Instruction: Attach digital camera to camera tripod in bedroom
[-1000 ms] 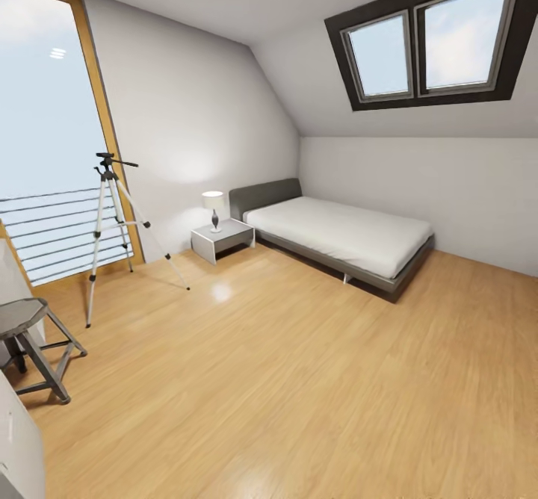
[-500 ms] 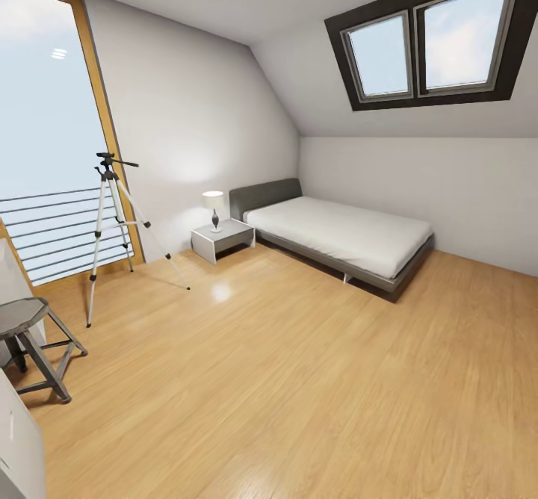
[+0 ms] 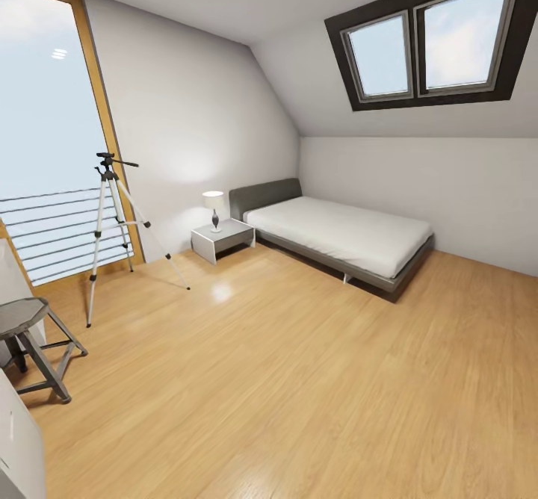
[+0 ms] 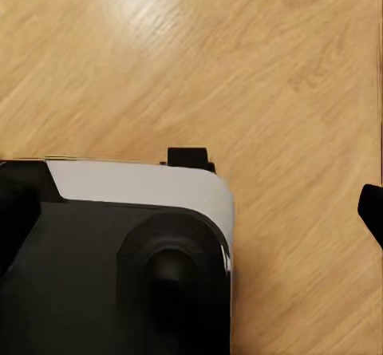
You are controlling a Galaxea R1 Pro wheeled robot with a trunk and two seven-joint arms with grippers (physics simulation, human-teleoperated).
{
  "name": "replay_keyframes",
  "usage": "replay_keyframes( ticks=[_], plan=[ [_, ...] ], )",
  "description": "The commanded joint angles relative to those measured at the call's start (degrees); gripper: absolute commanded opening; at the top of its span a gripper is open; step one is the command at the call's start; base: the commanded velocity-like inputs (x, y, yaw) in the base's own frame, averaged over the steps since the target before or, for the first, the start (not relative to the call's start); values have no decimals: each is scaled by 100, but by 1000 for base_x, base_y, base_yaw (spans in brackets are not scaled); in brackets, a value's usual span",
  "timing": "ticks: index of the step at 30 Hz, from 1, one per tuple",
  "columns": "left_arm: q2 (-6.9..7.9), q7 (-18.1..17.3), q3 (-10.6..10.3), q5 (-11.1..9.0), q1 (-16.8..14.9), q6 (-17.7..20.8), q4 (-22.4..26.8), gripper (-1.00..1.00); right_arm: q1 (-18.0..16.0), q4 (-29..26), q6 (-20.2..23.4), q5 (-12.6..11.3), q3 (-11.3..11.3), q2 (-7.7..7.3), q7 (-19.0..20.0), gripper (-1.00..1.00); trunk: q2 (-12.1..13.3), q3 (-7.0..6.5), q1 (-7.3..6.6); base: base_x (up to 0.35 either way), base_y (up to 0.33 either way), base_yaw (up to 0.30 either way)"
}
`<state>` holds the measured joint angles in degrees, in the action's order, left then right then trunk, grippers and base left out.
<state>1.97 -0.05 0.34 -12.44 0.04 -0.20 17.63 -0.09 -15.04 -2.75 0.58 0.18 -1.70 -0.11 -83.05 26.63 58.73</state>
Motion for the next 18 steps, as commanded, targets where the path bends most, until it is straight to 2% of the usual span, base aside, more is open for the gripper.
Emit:
replay_keyframes(
  ticks=[1,5,11,15,18],
  plan=[
    [42,-1,1,-52,2,60,169,100,0,-190,89,-1,-4,-2,5,100,-3,5,0,0,0,0],
    [177,4,1,-70,4,462,831,100,-5,-1023,724,-26,-25,-4,47,100,-3,5,0,0,0,0],
    [261,27,1,-60,3,1410,2110,100,-99,-2555,2020,-65,-60,-2,142,100,-3,5,0,0,0,0],
    [283,68,1,-55,-25,2110,3068,100,-364,-3419,2815,-75,-71,6,154,100,-3,5,0,0,0,0],
    [278,191,4,-59,-59,2670,3641,100,-718,-3778,3301,-86,-78,13,146,100,-3,5,0,0,0,0]
  ],
)
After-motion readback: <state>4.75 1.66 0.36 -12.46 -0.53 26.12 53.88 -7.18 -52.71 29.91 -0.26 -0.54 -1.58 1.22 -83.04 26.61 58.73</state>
